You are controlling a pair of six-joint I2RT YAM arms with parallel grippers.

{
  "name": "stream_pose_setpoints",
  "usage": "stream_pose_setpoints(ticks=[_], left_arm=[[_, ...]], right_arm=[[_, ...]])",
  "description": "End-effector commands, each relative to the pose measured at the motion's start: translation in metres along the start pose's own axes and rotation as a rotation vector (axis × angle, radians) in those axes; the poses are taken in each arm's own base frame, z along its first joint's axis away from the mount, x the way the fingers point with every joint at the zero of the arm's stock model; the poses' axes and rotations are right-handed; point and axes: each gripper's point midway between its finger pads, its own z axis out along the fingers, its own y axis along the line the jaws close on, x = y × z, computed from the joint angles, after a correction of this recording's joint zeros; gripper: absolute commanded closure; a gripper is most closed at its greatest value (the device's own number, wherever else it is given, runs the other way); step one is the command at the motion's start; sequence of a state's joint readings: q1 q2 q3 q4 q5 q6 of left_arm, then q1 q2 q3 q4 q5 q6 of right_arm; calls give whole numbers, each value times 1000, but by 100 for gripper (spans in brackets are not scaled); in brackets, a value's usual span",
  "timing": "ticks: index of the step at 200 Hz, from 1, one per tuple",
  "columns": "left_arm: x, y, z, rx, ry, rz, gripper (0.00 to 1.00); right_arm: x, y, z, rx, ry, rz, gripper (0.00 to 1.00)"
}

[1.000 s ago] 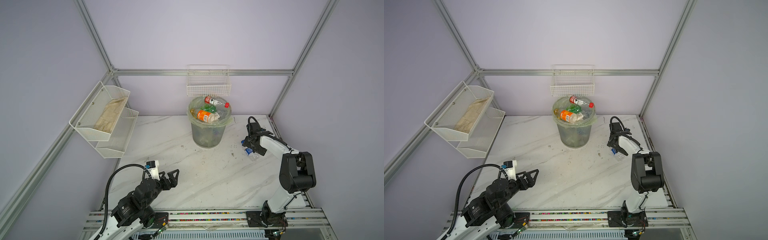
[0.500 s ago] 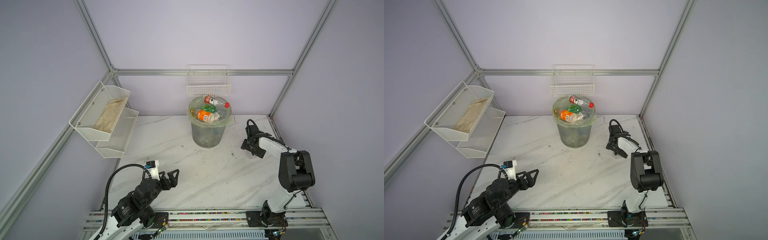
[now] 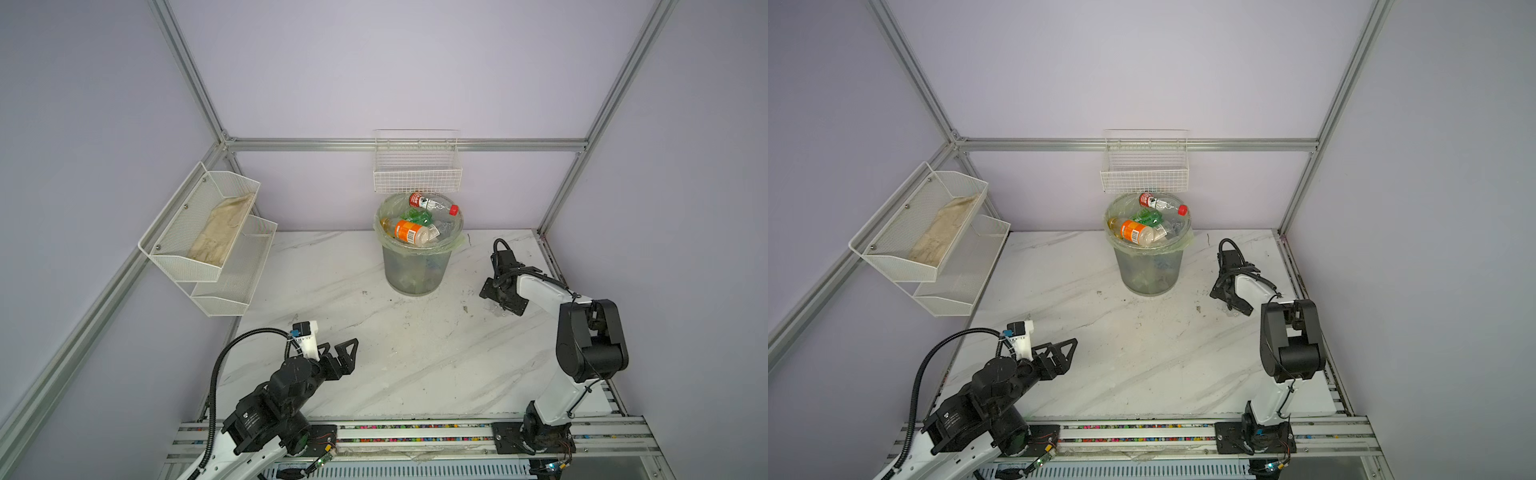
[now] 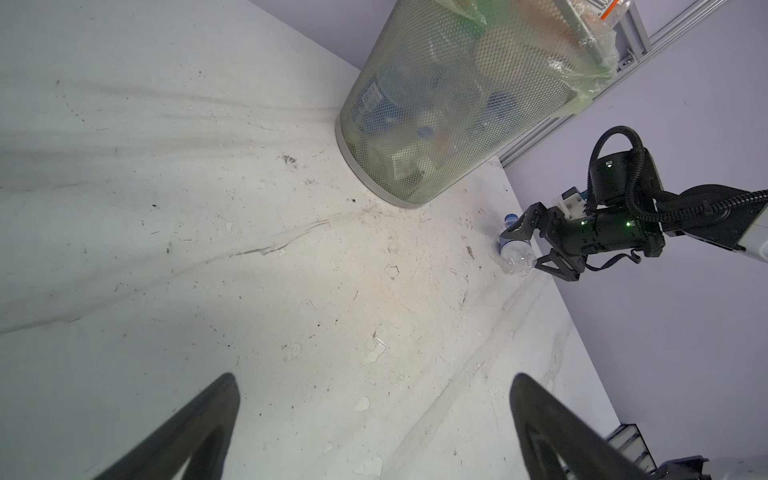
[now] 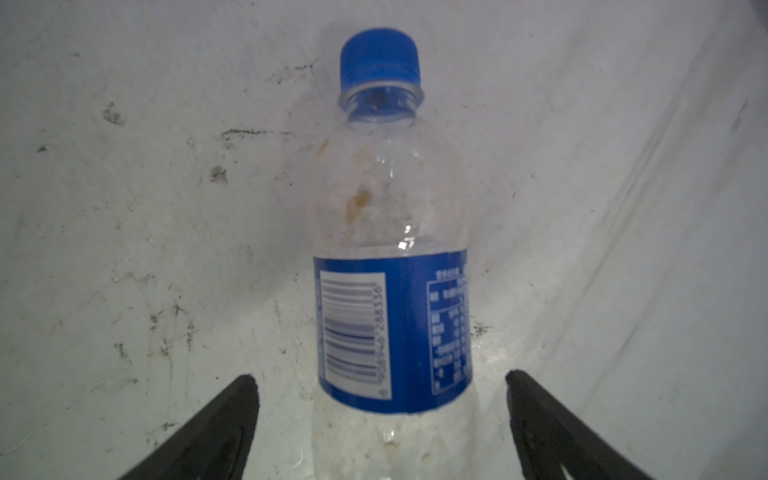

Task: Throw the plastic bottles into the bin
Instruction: 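Lower and close the right gripper on the blue-capped bottle's body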

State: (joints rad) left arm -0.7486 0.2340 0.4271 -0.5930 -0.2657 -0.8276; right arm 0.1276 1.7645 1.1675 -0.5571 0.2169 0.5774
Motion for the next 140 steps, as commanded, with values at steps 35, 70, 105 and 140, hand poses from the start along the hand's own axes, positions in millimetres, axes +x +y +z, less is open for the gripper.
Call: stream_pose_setpoints(ticks=[35,70,105,140], left_arm=[[-5,-3,0,11,-23,4,0],[-5,-4,0,11,-21,5,0],[-4,-3,1,6,-17,7,0],[-3,-3,2,6,-13,4,0]], right_arm=[[-7,-4,19,15,26,10,7],[-1,-4,29,3,51,20,13],[1,-5,33,-4,56,24,21],[2,-5,33,-14,55,27,35]])
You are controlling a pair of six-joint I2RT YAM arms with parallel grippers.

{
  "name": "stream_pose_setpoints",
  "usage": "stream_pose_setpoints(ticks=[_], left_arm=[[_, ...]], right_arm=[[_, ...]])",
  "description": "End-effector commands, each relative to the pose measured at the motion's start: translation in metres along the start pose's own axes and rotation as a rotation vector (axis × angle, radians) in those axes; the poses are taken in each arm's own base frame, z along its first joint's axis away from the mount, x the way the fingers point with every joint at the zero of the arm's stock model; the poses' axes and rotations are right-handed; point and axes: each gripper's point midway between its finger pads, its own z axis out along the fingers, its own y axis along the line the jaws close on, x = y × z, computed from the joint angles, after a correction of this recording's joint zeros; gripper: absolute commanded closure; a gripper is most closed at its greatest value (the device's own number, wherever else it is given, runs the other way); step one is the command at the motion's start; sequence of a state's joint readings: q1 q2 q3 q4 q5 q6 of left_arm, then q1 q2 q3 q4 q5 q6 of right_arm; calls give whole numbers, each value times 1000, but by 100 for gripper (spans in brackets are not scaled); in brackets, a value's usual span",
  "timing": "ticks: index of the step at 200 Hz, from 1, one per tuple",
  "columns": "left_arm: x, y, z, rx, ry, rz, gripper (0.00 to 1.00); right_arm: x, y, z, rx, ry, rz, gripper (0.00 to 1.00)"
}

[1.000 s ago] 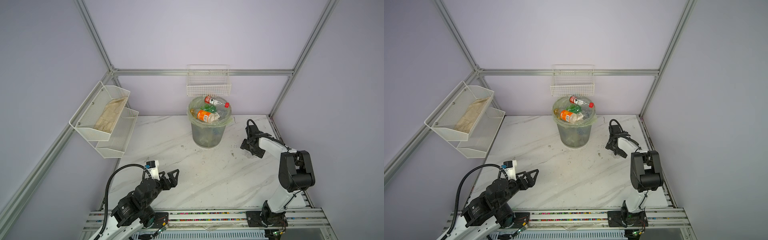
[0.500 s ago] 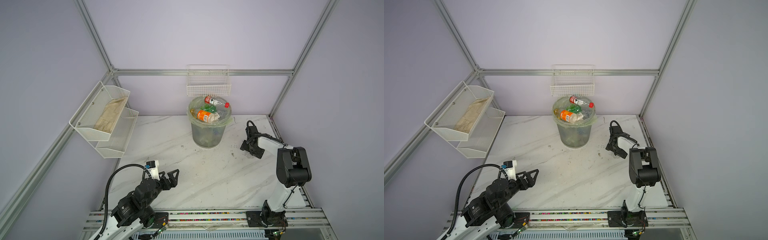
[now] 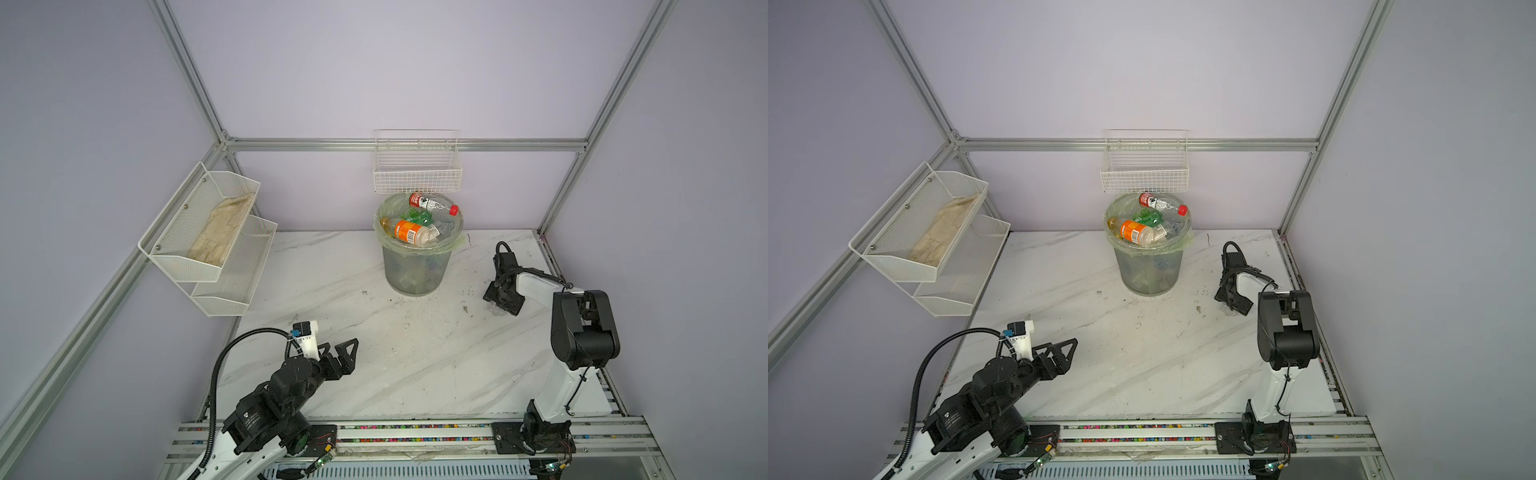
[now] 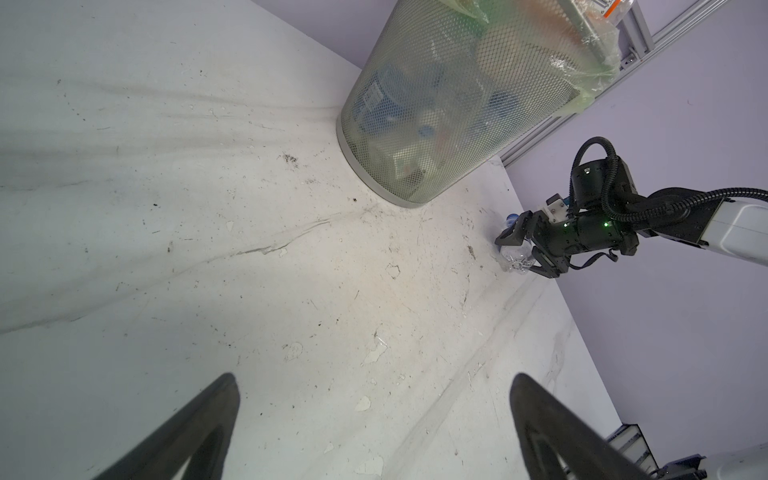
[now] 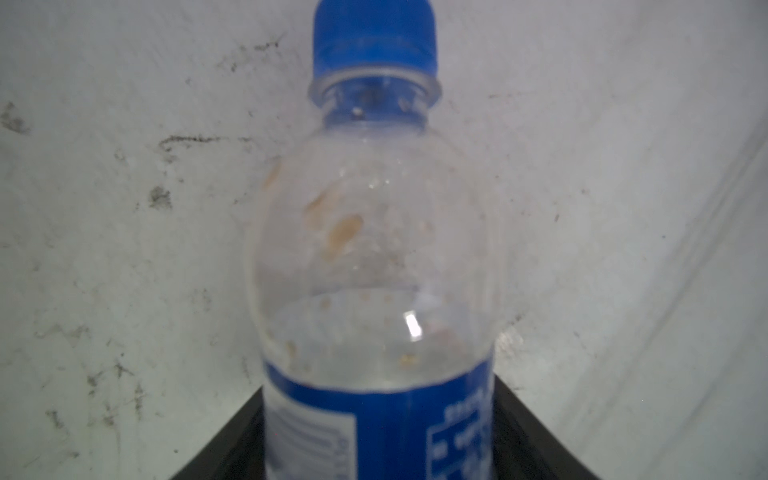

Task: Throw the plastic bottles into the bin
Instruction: 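Lower and close the right gripper on the blue-capped bottle's body, then lift the blue-capped bottle upright with the right gripper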

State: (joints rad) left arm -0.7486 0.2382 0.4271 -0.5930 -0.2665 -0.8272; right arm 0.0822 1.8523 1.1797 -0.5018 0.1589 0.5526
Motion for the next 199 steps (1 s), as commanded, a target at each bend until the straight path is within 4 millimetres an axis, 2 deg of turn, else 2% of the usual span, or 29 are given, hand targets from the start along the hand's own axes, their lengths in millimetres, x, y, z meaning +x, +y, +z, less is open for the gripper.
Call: stream_pose_setpoints(ticks=[1,55,72,107,131,150,184,188,191,199], left_arm=[[-3,-3,2,9,-15,2,0],[-2,-3,2,8,-13,1,0],[-2,-2,2,7,-13,1,0],[-2,-2,2,9,-12,1,0],[-2,-3,2,11,-13,-1,0],[-1,-3,3,11,-11,-1,0],[-1,-3,3,11,-11,-2,0],[-2,-3,3,11,-12,-3,0],[-2,-3,3,11,-13,-3,0],[-1,-3,4,13,-10,-2,0]], right_arm=[[2,-4,3,0,5,15,36],[4,5,-7,-81,-3,7,59],[2,11,-16,-134,-18,5,66],[-4,29,-43,-271,-53,-12,88],[-12,42,-74,-384,-99,-35,100],[-19,49,-102,-469,-150,-52,100],[-25,69,-164,-690,-232,-85,100],[-24,71,-166,-704,-229,-88,100],[-26,72,-179,-732,-253,-89,100],[-27,76,-194,-783,-269,-97,100]])
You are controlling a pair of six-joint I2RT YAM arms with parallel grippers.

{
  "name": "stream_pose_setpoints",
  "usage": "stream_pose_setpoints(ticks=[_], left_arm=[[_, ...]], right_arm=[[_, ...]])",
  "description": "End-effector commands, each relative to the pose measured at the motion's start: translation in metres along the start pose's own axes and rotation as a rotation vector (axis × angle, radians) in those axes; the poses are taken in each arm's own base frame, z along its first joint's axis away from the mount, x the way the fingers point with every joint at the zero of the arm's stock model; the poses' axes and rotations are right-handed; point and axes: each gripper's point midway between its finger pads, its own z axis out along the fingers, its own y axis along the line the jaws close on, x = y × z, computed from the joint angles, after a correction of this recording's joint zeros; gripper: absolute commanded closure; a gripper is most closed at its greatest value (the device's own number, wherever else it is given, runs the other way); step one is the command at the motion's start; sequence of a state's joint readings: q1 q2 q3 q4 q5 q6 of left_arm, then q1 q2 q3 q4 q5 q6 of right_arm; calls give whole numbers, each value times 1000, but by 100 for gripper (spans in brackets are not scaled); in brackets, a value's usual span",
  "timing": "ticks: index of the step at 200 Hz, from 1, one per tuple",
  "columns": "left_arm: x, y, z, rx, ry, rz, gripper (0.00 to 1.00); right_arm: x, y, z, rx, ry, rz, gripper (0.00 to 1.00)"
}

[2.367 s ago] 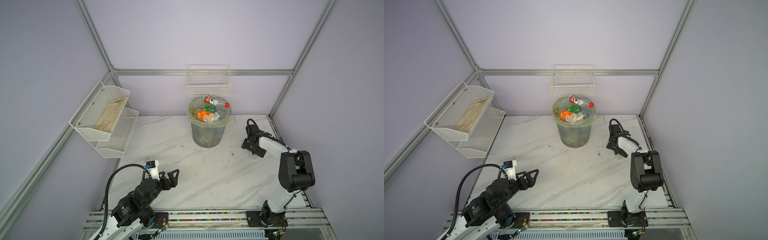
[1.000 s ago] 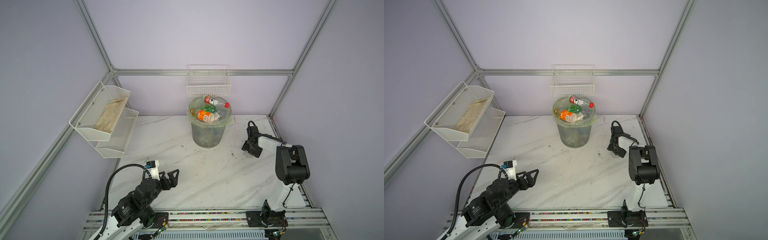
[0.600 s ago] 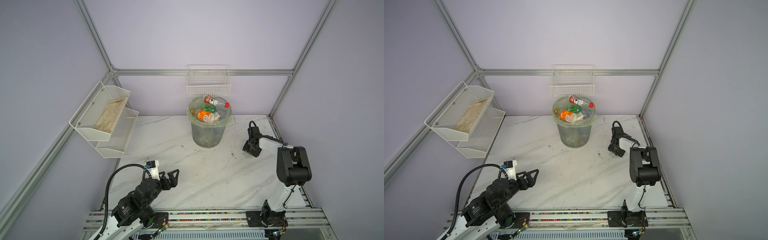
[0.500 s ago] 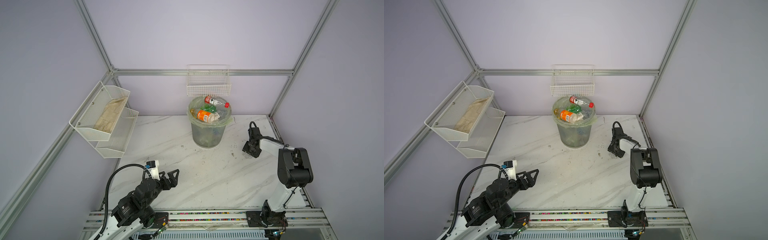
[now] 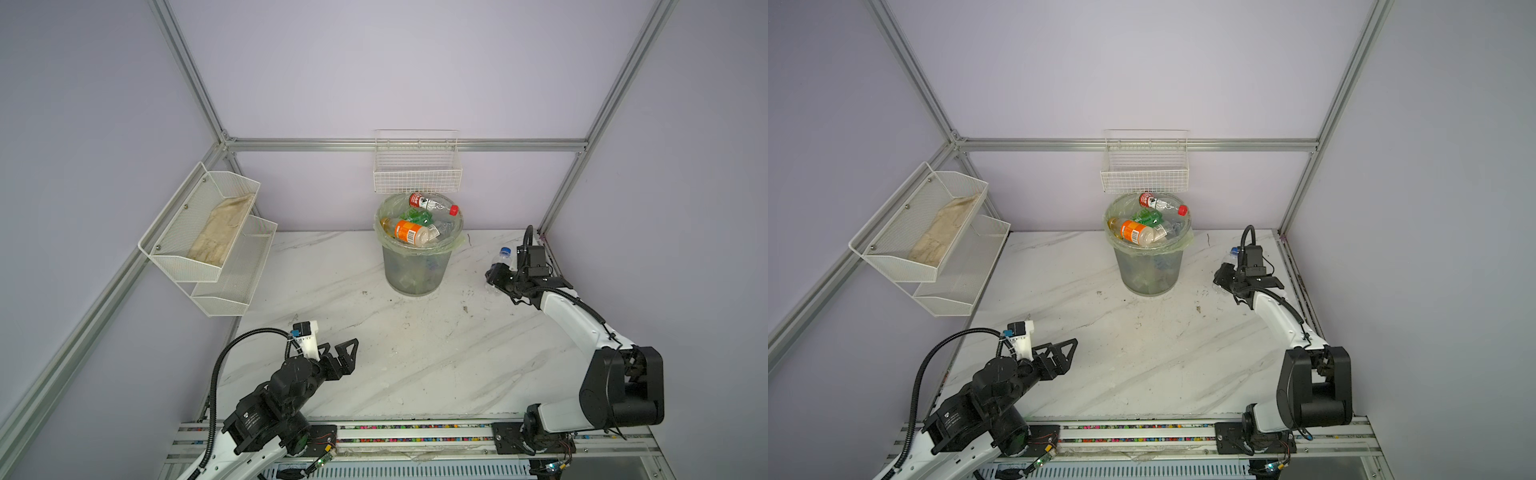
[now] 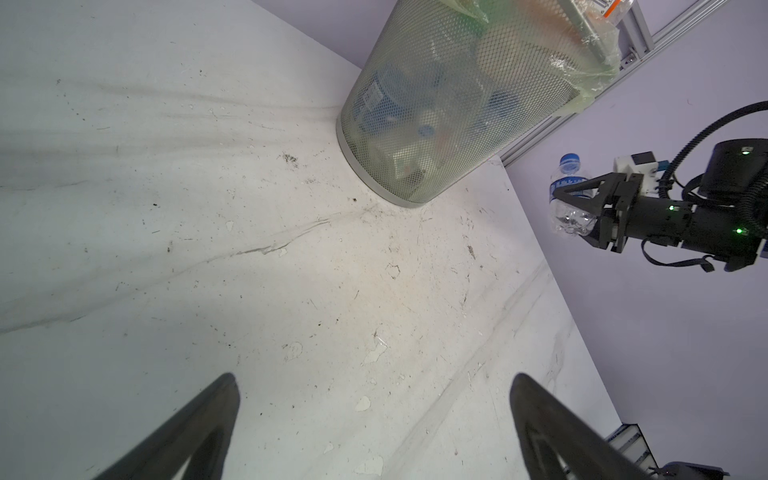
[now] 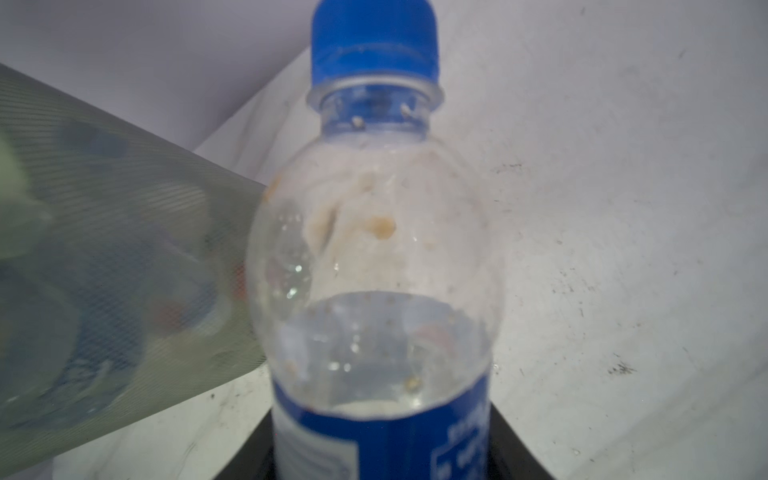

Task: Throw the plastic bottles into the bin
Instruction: 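Lift the blue-capped bottle upright with the right gripper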

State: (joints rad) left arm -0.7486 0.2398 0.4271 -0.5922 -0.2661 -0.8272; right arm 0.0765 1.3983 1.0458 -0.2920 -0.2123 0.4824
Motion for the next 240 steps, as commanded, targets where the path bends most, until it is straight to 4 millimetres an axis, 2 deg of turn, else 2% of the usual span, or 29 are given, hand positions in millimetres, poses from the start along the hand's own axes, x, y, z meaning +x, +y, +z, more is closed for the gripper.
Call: stream_pose_setpoints(ticks=[1,39,78,110,137,161,193,240], left_arm=[[-1,-3,3,13,-12,-3,0],[-2,-5,5,17,-9,-5,0],[-1,-6,5,18,-9,-5,0],[-1,-5,6,17,-8,-7,0],[-1,-6,7,21,-7,-9,0],[-1,-8,8,22,-3,-7,0],[-2,-9,7,25,-4,-8,0],[-2,-8,7,26,-10,-3,0]], right_arm=[[-11,38,-26,-187,-44,-38,100],[-20,92,-64,-446,-52,-69,100],[-26,136,-101,-669,-26,-82,100],[-19,171,-136,-850,6,-102,100],[-10,196,-156,-935,39,-131,100],[-6,215,-167,-991,68,-134,100],[-4,232,-170,-1005,76,-152,100],[-13,239,-188,-937,-33,-207,100]])
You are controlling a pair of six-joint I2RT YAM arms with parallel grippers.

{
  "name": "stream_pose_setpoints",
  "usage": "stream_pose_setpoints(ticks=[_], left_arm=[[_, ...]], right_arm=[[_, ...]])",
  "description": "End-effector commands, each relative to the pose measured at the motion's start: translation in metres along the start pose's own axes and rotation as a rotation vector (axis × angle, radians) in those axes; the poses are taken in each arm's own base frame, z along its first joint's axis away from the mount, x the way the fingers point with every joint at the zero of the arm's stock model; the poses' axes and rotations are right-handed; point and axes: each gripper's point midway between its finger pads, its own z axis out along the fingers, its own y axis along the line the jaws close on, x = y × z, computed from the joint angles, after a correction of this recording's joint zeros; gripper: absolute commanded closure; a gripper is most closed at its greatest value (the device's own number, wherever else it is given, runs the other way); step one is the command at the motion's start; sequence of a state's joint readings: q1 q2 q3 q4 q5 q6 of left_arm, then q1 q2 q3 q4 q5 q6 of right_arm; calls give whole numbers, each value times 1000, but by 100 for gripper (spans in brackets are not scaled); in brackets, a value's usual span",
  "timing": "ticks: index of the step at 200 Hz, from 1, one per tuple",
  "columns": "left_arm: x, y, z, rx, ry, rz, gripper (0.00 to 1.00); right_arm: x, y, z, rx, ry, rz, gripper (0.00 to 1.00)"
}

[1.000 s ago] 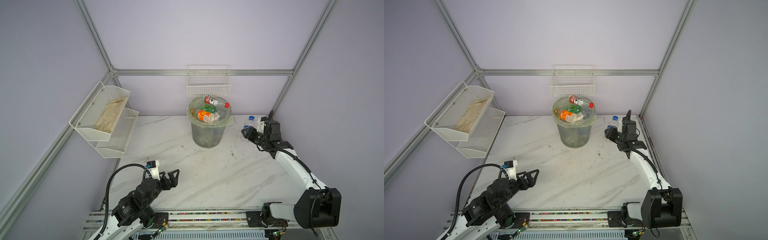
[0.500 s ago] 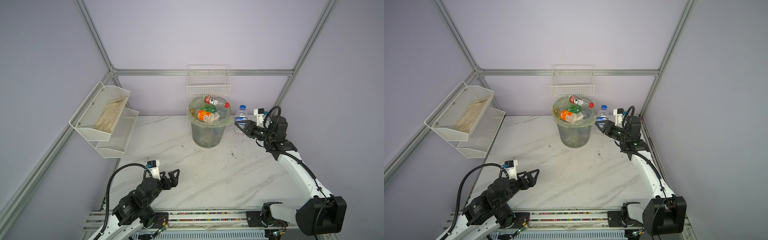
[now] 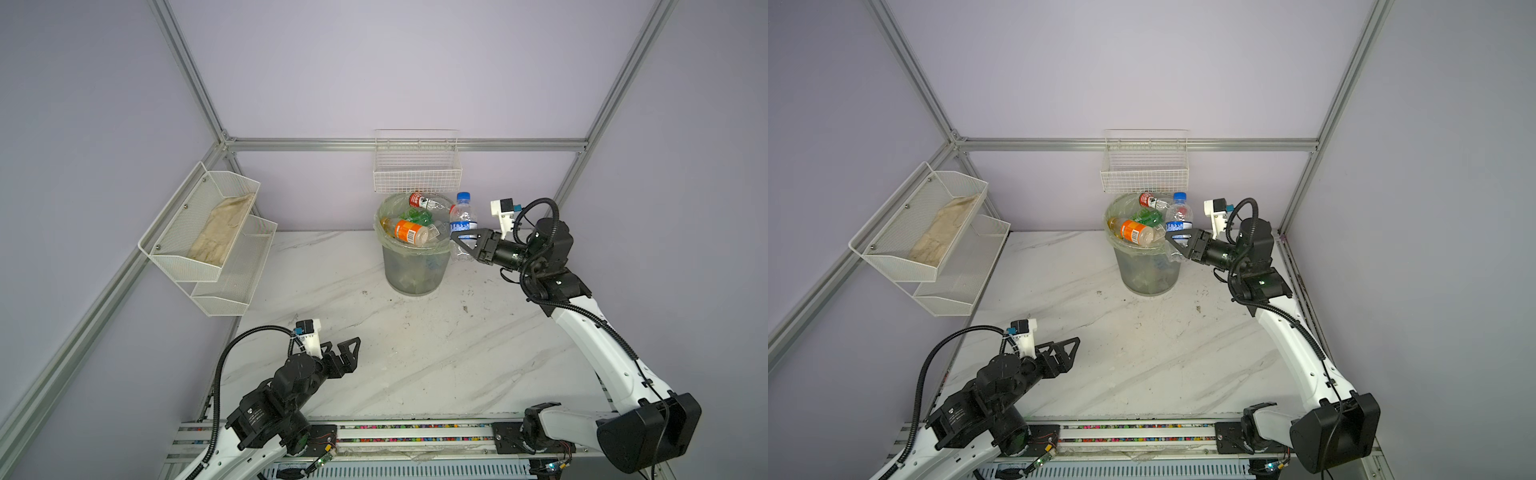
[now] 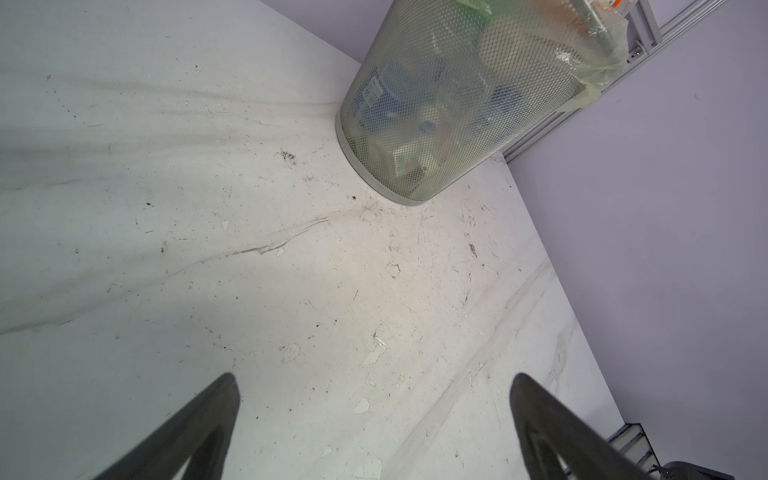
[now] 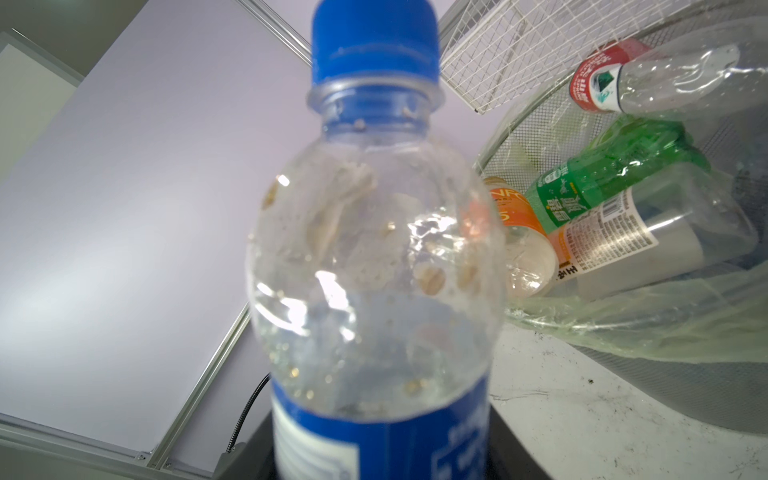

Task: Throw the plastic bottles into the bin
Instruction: 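Lift the blue-capped bottle upright with the right gripper, then carry the blue-capped bottle toward the bin opening with the right gripper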

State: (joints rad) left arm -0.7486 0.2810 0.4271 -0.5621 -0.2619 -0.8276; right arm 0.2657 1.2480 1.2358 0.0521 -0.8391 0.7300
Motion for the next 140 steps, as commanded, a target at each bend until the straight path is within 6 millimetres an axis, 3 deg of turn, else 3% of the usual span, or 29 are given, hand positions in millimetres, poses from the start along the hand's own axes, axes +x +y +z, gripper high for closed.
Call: stream_pose_setpoints(ticks=[1,50,140], left_arm=[[-3,-6,1,32,-21,-6,0],[-5,-8,2,29,-18,-2,0],[-6,-10,4,29,-17,-1,0]], right_arm=[[-14,19,-9,41,-66,-83,100],[-31,12,-21,213,-134,-169,100],[-40,13,-41,342,-195,-247,100]])
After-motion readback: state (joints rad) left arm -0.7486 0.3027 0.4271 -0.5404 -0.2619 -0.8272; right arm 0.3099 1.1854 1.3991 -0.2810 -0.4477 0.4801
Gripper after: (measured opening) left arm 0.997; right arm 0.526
